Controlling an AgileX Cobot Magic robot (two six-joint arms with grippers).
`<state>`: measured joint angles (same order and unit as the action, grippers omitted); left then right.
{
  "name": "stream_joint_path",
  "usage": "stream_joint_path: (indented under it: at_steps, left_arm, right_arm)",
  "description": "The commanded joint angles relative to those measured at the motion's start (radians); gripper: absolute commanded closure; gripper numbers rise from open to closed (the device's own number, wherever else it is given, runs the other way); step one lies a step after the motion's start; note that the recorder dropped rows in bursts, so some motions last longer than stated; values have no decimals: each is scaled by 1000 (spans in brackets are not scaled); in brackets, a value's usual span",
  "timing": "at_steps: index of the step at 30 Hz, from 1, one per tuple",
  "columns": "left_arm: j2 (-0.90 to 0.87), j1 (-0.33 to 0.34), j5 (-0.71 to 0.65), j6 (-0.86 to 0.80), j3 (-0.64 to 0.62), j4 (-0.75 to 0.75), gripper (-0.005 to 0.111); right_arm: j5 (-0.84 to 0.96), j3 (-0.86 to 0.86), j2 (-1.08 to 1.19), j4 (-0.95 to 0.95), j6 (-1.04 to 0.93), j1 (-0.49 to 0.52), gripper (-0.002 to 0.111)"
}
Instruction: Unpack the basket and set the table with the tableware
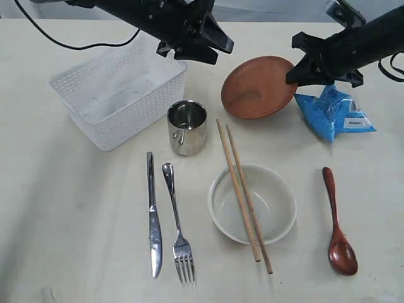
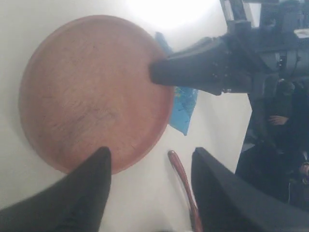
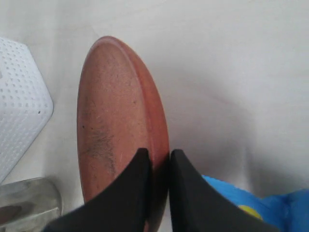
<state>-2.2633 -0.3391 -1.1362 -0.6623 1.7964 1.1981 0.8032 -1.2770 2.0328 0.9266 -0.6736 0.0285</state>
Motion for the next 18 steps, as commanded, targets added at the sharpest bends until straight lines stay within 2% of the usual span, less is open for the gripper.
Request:
stream_joint_path:
  at_steps: [1,3,5,6,7,18]
  left_arm:
    - [8,48,-85,-2,5,62,58]
    - [13,83,-85,-2,5,77,62]
    - [31,113,-85,-4,5,77,85]
    - [43,131,-85,-15,5,81,102]
    - [51,142,-85,-29,5,88,106]
    - [105,235,-85,-33,5,96,107]
  right_arm:
    - [12,-1,36,10,2,-17,109]
    - [18,-1,53,3,2,-32,109]
    - [16,-1,64,-1,2,-47,109]
    - [16,-1,66,-4,2,-50,109]
    - [16,-1,66,-6,2,-53,109]
    - [13,-1,68,-76,62,-53,109]
